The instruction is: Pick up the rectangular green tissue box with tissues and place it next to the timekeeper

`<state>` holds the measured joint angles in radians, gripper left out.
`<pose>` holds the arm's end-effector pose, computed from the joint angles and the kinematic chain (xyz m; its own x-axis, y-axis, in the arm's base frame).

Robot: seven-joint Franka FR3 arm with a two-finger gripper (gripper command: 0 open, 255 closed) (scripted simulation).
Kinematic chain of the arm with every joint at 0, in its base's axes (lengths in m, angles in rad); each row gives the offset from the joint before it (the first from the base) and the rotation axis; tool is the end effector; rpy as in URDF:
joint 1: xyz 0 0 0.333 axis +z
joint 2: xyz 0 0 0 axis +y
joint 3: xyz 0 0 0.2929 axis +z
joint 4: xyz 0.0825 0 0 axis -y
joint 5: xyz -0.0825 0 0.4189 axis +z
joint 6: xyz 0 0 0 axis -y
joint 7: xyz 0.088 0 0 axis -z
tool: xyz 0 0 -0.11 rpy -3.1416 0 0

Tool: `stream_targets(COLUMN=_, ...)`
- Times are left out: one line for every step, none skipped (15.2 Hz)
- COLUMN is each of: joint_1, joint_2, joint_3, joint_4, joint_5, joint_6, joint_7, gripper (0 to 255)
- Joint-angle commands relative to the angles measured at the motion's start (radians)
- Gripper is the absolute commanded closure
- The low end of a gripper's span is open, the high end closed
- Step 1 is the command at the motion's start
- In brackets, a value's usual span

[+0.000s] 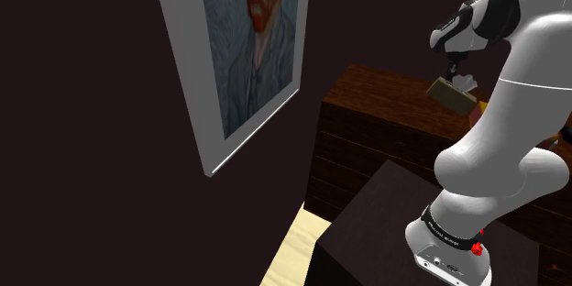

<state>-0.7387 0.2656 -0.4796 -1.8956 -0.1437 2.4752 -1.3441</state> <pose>0.2439 -0.6211 0.3708 0.9609 0.2232 -0.1636 0.2688 -0.8937 0.3592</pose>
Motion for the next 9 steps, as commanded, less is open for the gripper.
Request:
stream_targets(joint_1=-0.002, joint_2=0.015, joint_3=0.002, joint_4=-0.011, joint_5=0.004, joint_6=0.025, joint_7=0.003, gripper=255)
stream_targets(joint_1=-0.003, joint_2=0.021, joint_3=0.003, joint_4=-0.017, joint_5=0.006, joint_6=0.036, joint_7=0.004, gripper=255)
stream_targets(joint_1=-0.004, joint_2=0.028, joint_3=0.004, joint_4=-0.022, joint_5=0.007, joint_6=0.048, joint_7=0.005, gripper=255)
stream_targets(joint_1=-0.005, joint_2=0.035, joint_3=0.005, joint_4=-0.027, joint_5=0.009, joint_6=0.060, joint_7=0.005, gripper=255)
stream_targets(joint_1=-0.007, joint_2=0.042, joint_3=0.006, joint_4=-0.032, joint_5=0.011, joint_6=0.071, joint_7=0.006, gripper=255)
stream_targets(joint_1=-0.008, joint_2=0.049, joint_3=0.008, joint_4=-0.037, joint_5=0.014, joint_6=0.083, joint_7=0.007, gripper=255)
stream_targets(joint_1=-0.009, joint_2=0.052, joint_3=0.008, joint_4=-0.039, joint_5=0.014, joint_6=0.087, joint_7=0.007, gripper=255)
stream_targets(joint_1=-0.009, joint_2=0.052, joint_3=0.009, joint_4=-0.039, joint_5=0.014, joint_6=0.087, joint_7=0.007, gripper=255)
stream_targets(joint_1=-0.010, joint_2=0.052, joint_3=0.009, joint_4=-0.039, joint_5=0.014, joint_6=0.087, joint_7=0.007, gripper=255)
